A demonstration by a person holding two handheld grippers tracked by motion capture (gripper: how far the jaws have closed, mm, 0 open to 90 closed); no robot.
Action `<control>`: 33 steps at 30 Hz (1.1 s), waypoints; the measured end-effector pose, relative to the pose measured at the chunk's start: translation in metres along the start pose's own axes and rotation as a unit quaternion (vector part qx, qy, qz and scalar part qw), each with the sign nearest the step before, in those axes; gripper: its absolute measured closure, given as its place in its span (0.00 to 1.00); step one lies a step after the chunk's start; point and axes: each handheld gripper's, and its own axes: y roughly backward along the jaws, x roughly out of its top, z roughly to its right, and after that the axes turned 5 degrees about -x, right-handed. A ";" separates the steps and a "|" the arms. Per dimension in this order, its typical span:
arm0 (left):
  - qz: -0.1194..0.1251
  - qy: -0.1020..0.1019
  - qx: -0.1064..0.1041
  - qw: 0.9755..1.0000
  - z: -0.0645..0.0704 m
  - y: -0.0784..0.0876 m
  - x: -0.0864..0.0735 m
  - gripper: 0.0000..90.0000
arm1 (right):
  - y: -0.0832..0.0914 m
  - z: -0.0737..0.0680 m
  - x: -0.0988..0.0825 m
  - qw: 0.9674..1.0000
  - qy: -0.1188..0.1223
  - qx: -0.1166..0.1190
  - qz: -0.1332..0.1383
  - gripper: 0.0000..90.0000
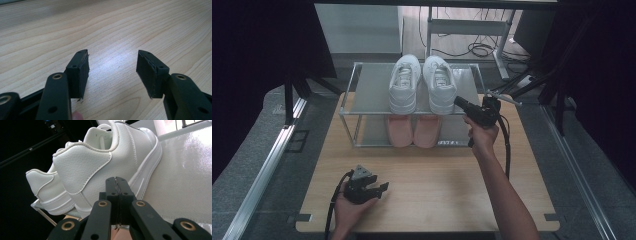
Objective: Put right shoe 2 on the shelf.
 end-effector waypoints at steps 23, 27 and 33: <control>0.000 -0.002 0.000 1.000 0.000 0.000 0.000 0.49 | -0.010 -0.018 -0.007 1.000 -0.002 0.015 -0.002 0.99; 0.001 -0.001 0.000 1.000 0.000 0.000 0.000 0.49 | -0.012 -0.019 -0.008 1.000 -0.004 0.018 -0.001 0.99; 0.002 -0.001 0.000 1.000 0.000 0.001 0.000 0.49 | -0.015 -0.024 -0.010 1.000 -0.006 0.029 -0.006 0.99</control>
